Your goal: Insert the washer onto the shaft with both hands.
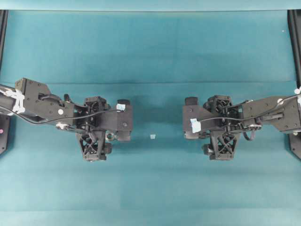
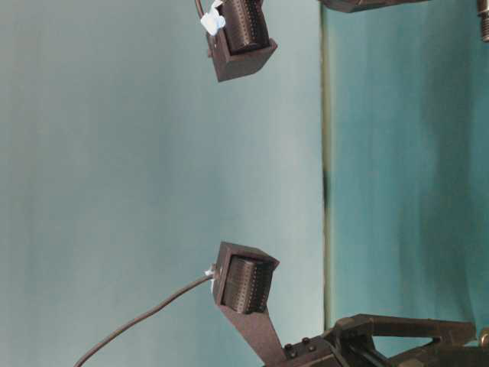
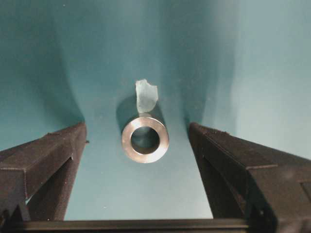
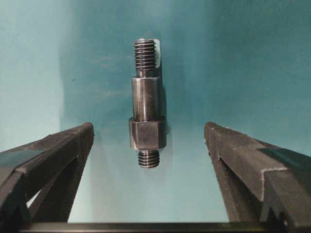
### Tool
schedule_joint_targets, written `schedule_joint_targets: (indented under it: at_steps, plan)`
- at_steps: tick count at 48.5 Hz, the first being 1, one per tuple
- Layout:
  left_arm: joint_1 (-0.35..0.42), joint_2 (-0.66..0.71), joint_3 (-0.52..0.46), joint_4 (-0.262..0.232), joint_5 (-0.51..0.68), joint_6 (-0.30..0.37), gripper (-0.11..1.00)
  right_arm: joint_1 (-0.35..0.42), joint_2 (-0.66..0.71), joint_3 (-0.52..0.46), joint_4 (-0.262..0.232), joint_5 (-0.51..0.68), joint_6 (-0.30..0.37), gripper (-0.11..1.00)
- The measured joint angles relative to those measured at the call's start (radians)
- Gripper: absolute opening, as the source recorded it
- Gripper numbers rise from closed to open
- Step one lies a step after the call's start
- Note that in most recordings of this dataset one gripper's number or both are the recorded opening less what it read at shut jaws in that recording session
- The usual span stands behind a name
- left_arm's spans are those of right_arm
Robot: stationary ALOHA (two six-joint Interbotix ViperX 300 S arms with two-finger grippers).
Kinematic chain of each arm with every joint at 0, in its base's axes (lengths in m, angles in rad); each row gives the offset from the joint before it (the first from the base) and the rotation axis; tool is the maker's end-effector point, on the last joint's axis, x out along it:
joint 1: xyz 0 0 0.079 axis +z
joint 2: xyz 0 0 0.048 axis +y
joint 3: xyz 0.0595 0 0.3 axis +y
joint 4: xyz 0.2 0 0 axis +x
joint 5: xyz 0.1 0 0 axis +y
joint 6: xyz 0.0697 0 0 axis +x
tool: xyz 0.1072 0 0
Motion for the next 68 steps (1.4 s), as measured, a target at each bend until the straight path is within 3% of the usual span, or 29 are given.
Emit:
schedule_joint_targets:
  at_steps: [68]
  plan:
    - [-0.003,0.000,0.000,0.000,0.000,0.000,0.91,-0.011,0.025,0.002,0.002,-0.008,0.000,0.92]
